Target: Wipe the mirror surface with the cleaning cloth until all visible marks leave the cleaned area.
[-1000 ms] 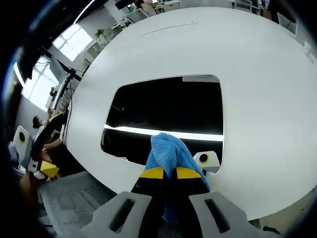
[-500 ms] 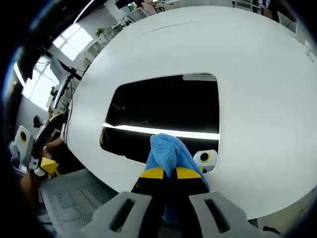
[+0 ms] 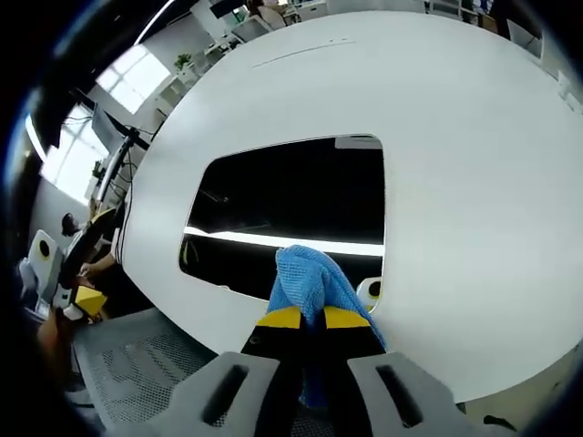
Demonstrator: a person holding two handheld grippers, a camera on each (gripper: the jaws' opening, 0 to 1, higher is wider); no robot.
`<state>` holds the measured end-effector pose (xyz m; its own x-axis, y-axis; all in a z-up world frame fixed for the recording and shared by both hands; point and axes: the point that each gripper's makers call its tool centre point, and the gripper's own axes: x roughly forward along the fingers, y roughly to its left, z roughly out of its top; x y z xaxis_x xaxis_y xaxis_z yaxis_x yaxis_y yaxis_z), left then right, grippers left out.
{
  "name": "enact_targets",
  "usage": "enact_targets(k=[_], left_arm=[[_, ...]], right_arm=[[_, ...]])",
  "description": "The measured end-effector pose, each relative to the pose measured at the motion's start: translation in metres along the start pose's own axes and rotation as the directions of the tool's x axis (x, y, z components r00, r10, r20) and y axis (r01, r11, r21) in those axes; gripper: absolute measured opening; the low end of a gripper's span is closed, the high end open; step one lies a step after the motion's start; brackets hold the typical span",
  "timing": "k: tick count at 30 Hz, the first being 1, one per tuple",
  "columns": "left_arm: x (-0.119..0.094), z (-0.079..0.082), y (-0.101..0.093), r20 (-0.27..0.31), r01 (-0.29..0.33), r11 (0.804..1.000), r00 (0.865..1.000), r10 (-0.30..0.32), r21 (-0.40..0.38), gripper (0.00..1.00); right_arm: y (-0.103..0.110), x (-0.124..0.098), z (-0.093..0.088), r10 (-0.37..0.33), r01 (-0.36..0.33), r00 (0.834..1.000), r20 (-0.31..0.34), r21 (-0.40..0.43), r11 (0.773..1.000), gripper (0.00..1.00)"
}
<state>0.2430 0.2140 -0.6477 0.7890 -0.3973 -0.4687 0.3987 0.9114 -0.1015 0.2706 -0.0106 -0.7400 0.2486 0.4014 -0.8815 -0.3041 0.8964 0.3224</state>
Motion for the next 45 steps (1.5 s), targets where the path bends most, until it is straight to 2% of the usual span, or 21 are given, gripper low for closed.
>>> enact_targets(k=[20, 29, 39, 45], left_arm=[[0.001, 0.001, -0.001, -0.008, 0.005, 1.0, 1.0, -0.005, 0.02, 0.99], [0.0, 0.002, 0.001, -0.003, -0.005, 1.0, 1.0, 0.005, 0.016, 0.99], [-0.004, 0.001, 0.004, -0.008, -0.004, 1.0, 1.0, 0.004, -0.003, 0.99], [-0.004, 0.002, 0.007, -0.004, -0.013, 1.0, 1.0, 0.013, -0.008, 0.99]], right_arm=[[-0.023, -0.01, -0.001, -0.025, 0.025, 1.0, 0.011, 0.022, 0.999, 0.0], [-0.024, -0.01, -0.001, -0.028, 0.028, 1.0, 0.006, 0.019, 0.999, 0.0], [-0.025, -0.006, 0.006, -0.028, 0.028, 1.0, 0.004, 0.0, 1.0, 0.0], [-0.028, -0.004, 0.017, -0.032, 0.032, 0.999, 0.014, 0.0, 0.999, 0.0]])
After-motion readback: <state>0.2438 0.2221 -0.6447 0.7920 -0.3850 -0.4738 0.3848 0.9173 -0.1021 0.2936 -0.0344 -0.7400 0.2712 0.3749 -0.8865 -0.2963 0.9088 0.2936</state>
